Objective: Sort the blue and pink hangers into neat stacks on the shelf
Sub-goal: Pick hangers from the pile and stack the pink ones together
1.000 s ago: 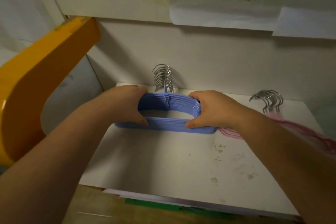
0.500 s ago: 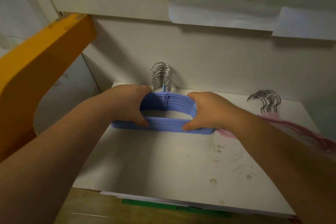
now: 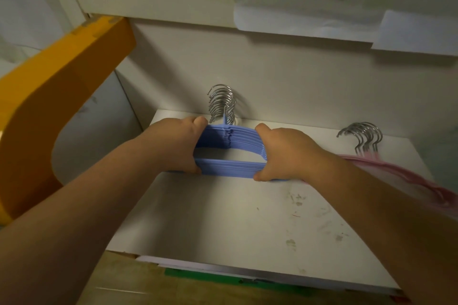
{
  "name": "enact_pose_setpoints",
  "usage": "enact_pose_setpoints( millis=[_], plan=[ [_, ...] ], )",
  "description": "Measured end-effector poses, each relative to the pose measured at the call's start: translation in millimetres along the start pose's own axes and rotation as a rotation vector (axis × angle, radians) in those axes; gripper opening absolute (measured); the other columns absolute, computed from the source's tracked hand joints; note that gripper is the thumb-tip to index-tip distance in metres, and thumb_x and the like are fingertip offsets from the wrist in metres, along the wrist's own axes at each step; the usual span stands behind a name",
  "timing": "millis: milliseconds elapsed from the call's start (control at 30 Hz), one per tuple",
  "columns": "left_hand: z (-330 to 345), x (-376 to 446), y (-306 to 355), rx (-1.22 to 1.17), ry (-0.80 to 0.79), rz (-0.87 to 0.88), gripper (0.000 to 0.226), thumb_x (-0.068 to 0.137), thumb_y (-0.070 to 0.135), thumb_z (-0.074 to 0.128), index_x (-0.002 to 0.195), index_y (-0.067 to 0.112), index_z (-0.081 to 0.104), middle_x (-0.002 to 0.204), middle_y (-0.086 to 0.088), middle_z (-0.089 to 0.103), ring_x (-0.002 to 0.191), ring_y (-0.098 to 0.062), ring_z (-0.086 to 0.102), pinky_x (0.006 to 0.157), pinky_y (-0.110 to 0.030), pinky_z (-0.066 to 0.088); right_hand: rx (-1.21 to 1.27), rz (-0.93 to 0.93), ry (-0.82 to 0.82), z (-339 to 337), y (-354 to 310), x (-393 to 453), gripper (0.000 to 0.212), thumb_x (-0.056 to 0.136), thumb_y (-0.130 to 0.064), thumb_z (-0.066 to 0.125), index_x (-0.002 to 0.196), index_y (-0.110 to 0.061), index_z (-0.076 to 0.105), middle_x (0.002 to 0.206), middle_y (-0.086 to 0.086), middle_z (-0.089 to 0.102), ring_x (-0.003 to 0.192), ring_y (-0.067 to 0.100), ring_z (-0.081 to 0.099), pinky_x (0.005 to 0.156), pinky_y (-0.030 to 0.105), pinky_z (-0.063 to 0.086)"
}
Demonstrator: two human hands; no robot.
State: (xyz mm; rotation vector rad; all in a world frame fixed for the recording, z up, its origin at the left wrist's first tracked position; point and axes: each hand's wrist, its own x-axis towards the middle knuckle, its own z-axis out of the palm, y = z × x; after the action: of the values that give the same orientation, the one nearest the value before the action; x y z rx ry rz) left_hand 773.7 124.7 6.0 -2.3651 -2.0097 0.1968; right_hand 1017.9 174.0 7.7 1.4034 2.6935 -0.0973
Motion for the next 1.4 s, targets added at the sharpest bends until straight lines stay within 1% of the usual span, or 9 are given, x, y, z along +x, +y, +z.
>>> enact_pose_setpoints(
  millis=[433,633,900,1000,1100,1167,1233,1300,1400],
  plan=[
    [0,0,-5,-0.009,-0.017,0.006,0.077,0.052,0.064,0.074,0.108,0.027,0.036,0.103,0.001,0.061,0.072,-0.022,0.051,0.063,-0.033,0.050,-0.096,-0.010,-0.021,-5,-5,-1,0.069,0.059,-0.051,0.079,0.100,-0.024,0.030,0.072,-0.007,0.049,0.059,0.012,0.051,0.049,0.029,0.043],
    [-3,1,-3,-0.013,-0.033,0.004,0.078,0.054,0.062,0.075,0.110,0.027,0.034,0.106,0.002,0.060,0.072,-0.019,0.046,0.061,-0.029,0.041,-0.077,-0.018,-0.007,-5,-3,-2,0.068,0.059,-0.049,0.078,0.101,-0.022,0.033,0.071,-0.006,0.050,0.058,0.012,0.051,0.050,0.031,0.046],
    [2,1,-4,-0.038,0.002,0.015,0.085,0.055,0.062,0.075,0.121,0.027,0.035,0.115,0.002,0.059,0.078,-0.017,0.048,0.064,-0.030,0.041,-0.057,-0.048,0.004,-3,-2,0,0.070,0.059,-0.047,0.079,0.107,-0.020,0.036,0.070,-0.005,0.050,0.058,0.015,0.052,0.053,0.035,0.050],
    [8,-4,-3,-0.048,0.107,0.052,0.109,0.054,0.061,0.078,0.143,0.024,0.026,0.135,-0.003,0.049,0.113,-0.026,0.051,0.090,-0.039,0.047,-0.031,-0.036,0.050,4,1,-1,0.098,0.056,-0.051,0.081,0.133,-0.019,0.030,0.094,-0.003,0.058,0.079,0.020,0.059,0.066,0.037,0.053],
    [10,-16,1,0.100,0.284,0.138,0.124,0.046,0.059,0.082,0.150,0.018,0.027,0.144,-0.015,0.040,0.131,-0.036,0.037,0.107,-0.050,0.035,-0.150,-0.105,0.243,16,3,-13,0.126,0.050,-0.056,0.082,0.150,-0.018,0.014,0.132,0.008,0.044,0.120,0.029,0.045,0.098,0.039,0.045],
    [8,-24,7,0.094,0.371,0.225,0.107,0.053,0.053,0.082,0.144,0.017,0.040,0.141,-0.014,0.043,0.128,-0.036,0.041,0.105,-0.048,0.037,-0.207,-0.151,0.385,17,0,-25,0.119,0.051,-0.053,0.083,0.148,-0.015,0.026,0.136,0.013,0.039,0.123,0.033,0.040,0.103,0.042,0.040],
    [7,-31,18,0.019,0.392,0.304,0.075,0.067,0.045,0.078,0.132,0.020,0.052,0.130,-0.005,0.054,0.116,-0.029,0.052,0.095,-0.042,0.045,-0.184,-0.216,0.441,16,-6,-33,0.091,0.059,-0.045,0.081,0.136,-0.015,0.041,0.129,0.010,0.043,0.114,0.031,0.044,0.096,0.040,0.044],
    [8,-32,24,-0.069,0.201,0.254,0.052,0.078,0.040,0.070,0.125,0.028,0.052,0.120,0.005,0.060,0.108,-0.021,0.057,0.087,-0.038,0.050,-0.139,-0.275,0.345,15,-12,-35,0.058,0.070,-0.037,0.074,0.119,-0.018,0.050,0.118,0.002,0.049,0.104,0.025,0.048,0.085,0.038,0.047],
    [7,-20,26,-0.083,-0.165,0.082,0.029,0.086,0.035,0.060,0.115,0.031,0.055,0.114,0.008,0.062,0.103,-0.016,0.060,0.087,-0.034,0.050,-0.051,-0.236,0.025,14,-16,-22,0.023,0.082,-0.029,0.064,0.100,-0.021,0.053,0.102,-0.003,0.058,0.090,0.020,0.058,0.074,0.036,0.050]
  ],
)
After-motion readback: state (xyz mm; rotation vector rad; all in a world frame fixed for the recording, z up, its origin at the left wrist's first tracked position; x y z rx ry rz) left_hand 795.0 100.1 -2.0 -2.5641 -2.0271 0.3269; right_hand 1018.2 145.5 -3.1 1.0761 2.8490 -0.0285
